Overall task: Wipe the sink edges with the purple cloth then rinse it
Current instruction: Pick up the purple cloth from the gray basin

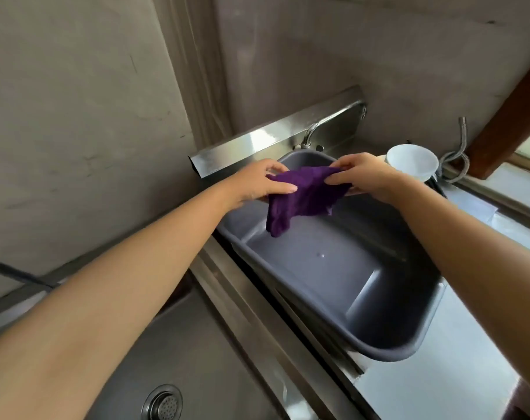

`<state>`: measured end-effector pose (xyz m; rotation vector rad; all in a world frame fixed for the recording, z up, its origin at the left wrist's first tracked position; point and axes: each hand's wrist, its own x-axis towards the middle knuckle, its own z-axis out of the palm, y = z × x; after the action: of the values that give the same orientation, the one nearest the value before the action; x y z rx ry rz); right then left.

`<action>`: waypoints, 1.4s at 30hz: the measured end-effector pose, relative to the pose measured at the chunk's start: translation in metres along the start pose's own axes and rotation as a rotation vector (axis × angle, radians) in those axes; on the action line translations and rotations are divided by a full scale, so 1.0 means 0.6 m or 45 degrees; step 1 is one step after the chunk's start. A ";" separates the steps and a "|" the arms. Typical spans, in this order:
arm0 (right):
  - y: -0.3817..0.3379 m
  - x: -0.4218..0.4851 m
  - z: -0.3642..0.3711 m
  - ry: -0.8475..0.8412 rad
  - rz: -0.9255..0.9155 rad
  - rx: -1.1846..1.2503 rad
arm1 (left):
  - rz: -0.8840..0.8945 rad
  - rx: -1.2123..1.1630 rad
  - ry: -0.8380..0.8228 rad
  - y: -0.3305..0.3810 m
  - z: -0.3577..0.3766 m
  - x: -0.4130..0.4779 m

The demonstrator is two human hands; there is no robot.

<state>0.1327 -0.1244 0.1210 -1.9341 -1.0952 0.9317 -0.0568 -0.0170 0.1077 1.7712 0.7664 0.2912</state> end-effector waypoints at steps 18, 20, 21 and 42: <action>-0.209 -0.165 0.210 -0.382 -0.690 0.298 | 0.369 -0.065 1.066 -0.031 -0.128 -0.407; -0.226 -0.179 0.260 -0.447 -0.746 0.294 | 0.338 -0.084 1.181 -0.054 -0.138 -0.463; -0.235 -0.186 0.285 -0.494 -0.773 0.293 | 0.307 -0.080 1.218 -0.064 -0.144 -0.493; -0.290 -0.332 0.770 -1.163 -0.716 -0.310 | -0.543 -1.207 1.758 -0.323 -0.167 -0.868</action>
<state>-0.3987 -0.1294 0.0915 -1.1917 -2.2050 1.4180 -0.5746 -0.2366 0.0564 0.2853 1.5491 1.3705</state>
